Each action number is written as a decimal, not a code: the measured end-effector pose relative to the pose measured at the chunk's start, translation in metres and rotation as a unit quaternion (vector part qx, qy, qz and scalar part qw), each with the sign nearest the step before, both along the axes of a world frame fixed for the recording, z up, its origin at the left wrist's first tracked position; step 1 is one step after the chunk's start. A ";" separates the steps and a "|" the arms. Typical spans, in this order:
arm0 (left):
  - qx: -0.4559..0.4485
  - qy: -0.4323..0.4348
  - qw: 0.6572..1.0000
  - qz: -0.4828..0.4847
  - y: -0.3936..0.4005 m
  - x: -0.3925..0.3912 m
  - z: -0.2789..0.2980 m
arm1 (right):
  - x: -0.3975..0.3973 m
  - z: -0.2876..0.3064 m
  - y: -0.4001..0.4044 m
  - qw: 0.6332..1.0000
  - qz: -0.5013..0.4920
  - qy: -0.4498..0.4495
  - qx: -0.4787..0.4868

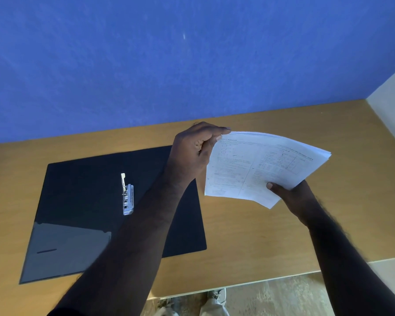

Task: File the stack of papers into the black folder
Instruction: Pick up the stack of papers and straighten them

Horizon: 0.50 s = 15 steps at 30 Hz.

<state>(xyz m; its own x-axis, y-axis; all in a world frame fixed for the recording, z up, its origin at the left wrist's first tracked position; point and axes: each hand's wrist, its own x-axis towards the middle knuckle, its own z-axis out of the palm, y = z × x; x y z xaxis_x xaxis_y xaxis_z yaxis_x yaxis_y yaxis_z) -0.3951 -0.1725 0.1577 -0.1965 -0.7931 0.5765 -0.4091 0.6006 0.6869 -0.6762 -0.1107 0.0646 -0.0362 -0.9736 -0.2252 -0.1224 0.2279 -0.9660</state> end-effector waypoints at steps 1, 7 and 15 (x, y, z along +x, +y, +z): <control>0.002 0.003 1.000 0.003 -0.001 0.000 0.002 | 0.001 0.001 -0.001 1.000 -0.011 0.014 0.008; 0.160 0.213 0.961 0.073 -0.015 0.016 0.013 | 0.022 0.024 -0.021 0.999 0.028 0.020 0.034; 0.541 0.253 0.799 0.071 0.022 0.106 -0.071 | 0.081 -0.001 -0.018 0.970 0.168 -0.087 0.151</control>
